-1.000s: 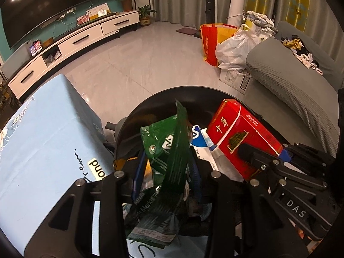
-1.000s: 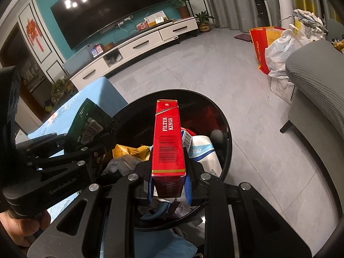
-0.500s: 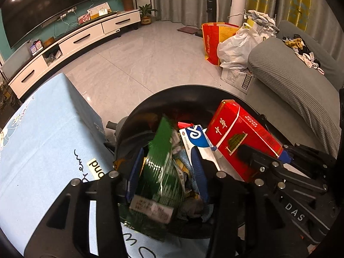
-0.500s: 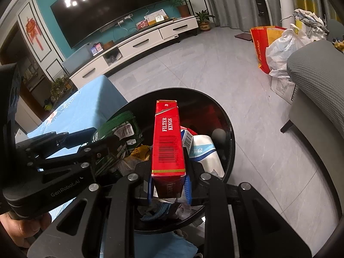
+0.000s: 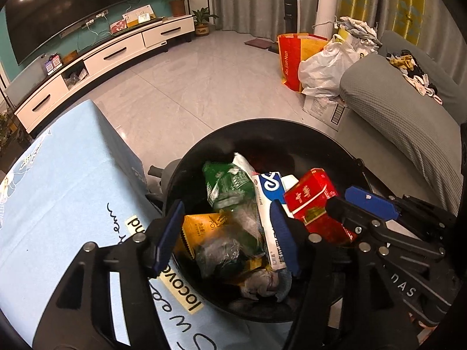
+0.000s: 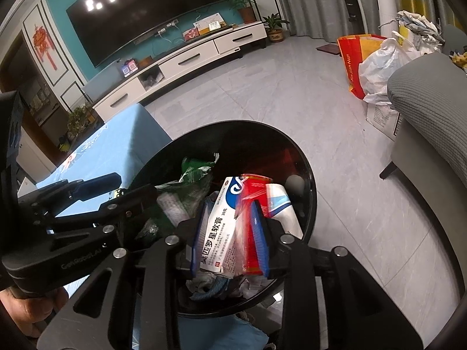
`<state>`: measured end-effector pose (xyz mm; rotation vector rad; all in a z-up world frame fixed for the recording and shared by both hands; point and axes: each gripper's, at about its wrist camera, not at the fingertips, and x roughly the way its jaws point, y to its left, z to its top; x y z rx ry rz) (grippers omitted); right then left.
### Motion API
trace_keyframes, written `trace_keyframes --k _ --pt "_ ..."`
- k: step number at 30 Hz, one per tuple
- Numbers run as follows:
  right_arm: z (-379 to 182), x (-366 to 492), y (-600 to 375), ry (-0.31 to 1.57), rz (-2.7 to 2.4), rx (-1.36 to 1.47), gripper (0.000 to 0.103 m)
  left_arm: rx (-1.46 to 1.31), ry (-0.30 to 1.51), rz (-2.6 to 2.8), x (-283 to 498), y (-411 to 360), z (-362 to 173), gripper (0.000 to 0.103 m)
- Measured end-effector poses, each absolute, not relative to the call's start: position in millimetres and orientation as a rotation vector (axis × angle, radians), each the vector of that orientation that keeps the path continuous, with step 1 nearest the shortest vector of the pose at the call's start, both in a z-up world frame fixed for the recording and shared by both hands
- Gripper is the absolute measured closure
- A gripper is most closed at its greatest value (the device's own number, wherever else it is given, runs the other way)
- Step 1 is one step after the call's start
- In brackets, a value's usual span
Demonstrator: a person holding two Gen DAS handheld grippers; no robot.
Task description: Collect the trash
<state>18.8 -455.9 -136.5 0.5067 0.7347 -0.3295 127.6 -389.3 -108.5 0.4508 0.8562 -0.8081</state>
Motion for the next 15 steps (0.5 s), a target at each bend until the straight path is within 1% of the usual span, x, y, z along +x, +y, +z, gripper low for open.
trace_keyframes --k 6,11,12,14,15 --pt "-136.2 17.2 -457.6 0.733 -0.333 0.507 0.068 0.444 0.845 -0.802 127.4 -386.7 -103.6 0.035" --pt "-134.4 14.3 -458.1 0.73 -0.337 0.505 0.067 0.439 0.832 -0.798 125.3 -385.4 -98.9 0.028" --pt "-133.9 13.3 -458.2 0.729 -0.34 0.504 0.063 0.438 0.831 -0.797 125.3 -384.6 -98.0 0.027" --pt "-132.2 11.5 -458.3 0.726 -0.345 0.505 0.062 0.435 0.826 -0.796 124.2 -381.9 -95.8 0.025" --pt "-131.3 10.2 -458.3 0.725 -0.348 0.505 0.059 0.435 0.825 -0.795 123.2 -382.3 -94.9 0.023"
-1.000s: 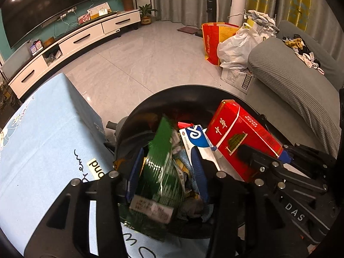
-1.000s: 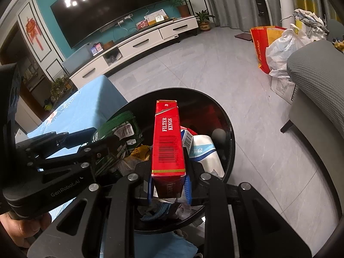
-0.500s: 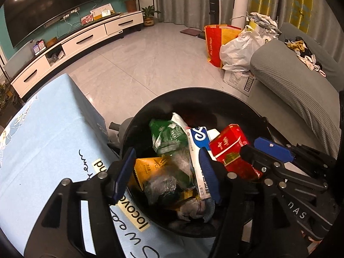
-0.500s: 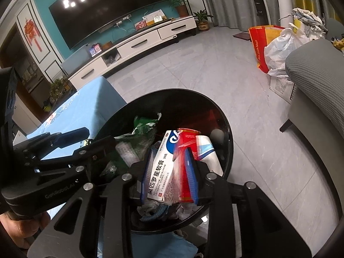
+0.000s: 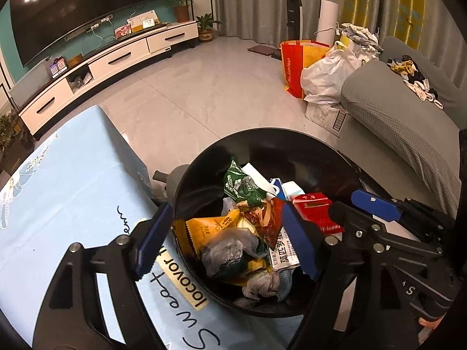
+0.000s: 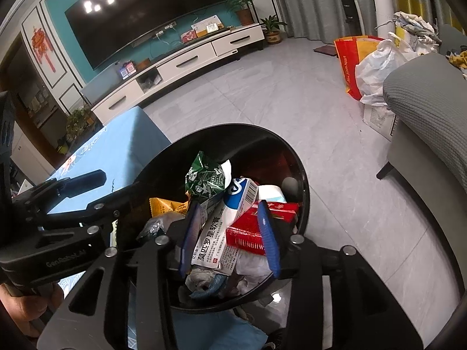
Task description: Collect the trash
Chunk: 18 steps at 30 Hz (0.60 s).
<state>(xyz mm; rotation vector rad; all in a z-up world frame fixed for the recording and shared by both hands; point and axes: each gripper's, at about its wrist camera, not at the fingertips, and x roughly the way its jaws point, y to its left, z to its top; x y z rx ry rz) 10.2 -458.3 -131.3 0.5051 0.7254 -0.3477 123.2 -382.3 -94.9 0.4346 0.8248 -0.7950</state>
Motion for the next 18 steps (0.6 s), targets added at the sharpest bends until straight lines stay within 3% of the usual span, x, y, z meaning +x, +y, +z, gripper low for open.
trace_keyframes --k 10,18 --pt "-113.2 -6.8 -455.2 0.701 -0.389 0.501 0.03 0.398 0.805 -0.778 119.0 -361.5 -80.0 0.007" --pt "-91.2 -25.0 -445.5 0.68 -0.411 0.482 0.012 0.375 0.772 -0.756 104.5 -332.0 -56.6 0.003"
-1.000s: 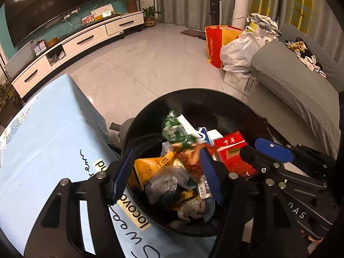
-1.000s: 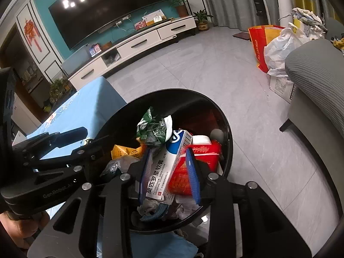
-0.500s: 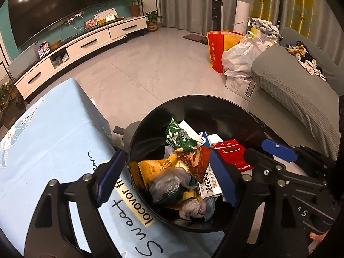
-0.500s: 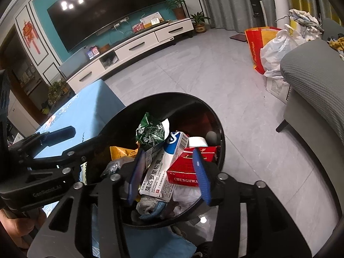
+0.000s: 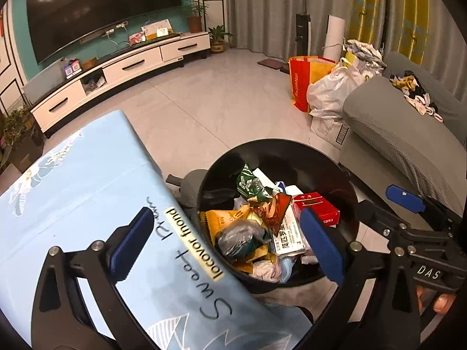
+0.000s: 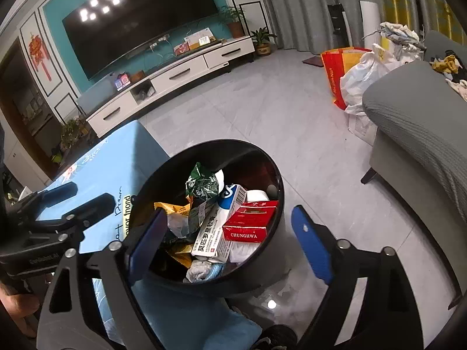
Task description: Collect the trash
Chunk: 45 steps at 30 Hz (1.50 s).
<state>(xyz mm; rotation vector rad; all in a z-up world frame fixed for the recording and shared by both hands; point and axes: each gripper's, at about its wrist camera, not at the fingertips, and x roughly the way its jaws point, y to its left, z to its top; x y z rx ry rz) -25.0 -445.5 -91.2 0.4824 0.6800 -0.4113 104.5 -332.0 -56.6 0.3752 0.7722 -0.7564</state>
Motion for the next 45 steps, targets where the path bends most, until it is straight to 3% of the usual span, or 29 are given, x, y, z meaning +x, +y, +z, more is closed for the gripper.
trace_keyframes --k 5,15,28,45 --pt "-76.5 -39.3 -434.9 0.67 -0.423 0.458 0.004 0.359 0.743 -0.741 91.9 -310.6 -38.0 0.003" --pt "-57.8 -63.2 -413.3 0.702 -0.465 0.421 0.004 0.325 0.712 -0.687 59.8 -265.4 -1.7 0.003" --pt "-33.8 -77.4 -375.2 0.739 -0.451 0.34 0.004 0.258 0.839 -0.592 42.1 -219.3 17.3 0.003" --pt "-0.2 -79.5 -347.5 0.764 -0.457 0.299 0.004 0.278 0.78 -0.553 17.8 -200.1 54.8 0.003"
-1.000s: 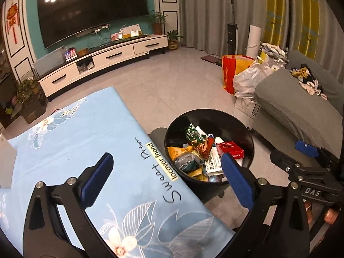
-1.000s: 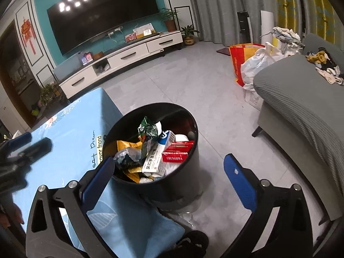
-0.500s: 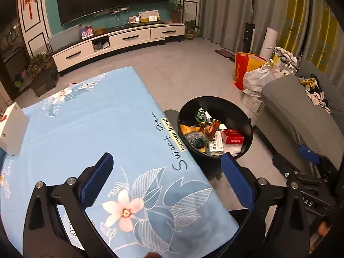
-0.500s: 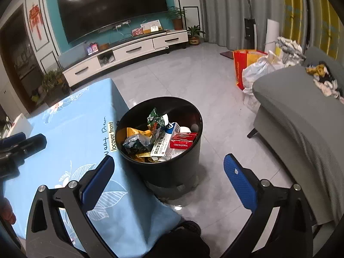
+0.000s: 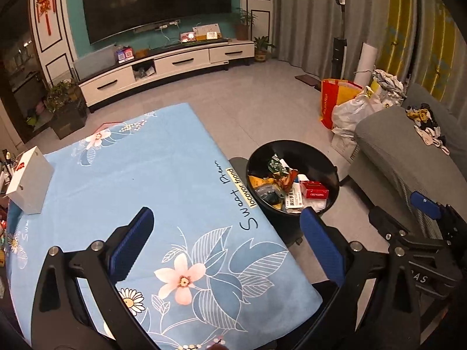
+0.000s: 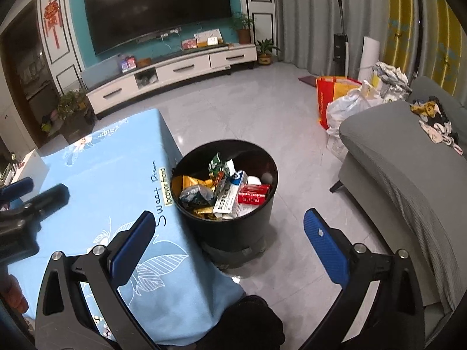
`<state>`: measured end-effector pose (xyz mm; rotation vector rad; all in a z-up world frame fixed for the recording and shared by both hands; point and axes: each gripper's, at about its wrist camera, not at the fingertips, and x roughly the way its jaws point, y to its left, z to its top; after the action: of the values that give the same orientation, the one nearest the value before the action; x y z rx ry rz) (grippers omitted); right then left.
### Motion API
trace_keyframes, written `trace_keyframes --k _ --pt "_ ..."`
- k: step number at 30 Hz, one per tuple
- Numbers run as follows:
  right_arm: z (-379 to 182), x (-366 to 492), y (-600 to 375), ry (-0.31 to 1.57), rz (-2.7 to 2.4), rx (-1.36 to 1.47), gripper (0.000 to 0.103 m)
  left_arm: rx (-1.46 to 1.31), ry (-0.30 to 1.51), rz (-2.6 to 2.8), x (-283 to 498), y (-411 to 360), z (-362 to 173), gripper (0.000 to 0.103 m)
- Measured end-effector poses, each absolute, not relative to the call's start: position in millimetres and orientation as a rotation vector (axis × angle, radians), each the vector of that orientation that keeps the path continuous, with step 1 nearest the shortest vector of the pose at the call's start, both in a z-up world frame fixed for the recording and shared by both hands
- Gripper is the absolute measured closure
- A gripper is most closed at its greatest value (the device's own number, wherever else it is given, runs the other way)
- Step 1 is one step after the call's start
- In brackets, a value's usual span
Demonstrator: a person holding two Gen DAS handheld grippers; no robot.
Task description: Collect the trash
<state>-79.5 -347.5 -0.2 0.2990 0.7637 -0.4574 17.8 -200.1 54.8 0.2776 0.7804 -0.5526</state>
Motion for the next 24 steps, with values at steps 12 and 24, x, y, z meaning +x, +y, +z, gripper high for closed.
trace_keyframes --k 12,24 --pt "-5.1 -75.0 -345.3 0.775 -0.461 0.284 0.004 0.296 0.787 -0.525 20.5 -202.8 49.8 0.003" --pt "-4.5 -74.6 -344.5 0.774 -0.461 0.283 0.004 0.3 0.794 -0.516 23.5 -204.1 46.1 0.003"
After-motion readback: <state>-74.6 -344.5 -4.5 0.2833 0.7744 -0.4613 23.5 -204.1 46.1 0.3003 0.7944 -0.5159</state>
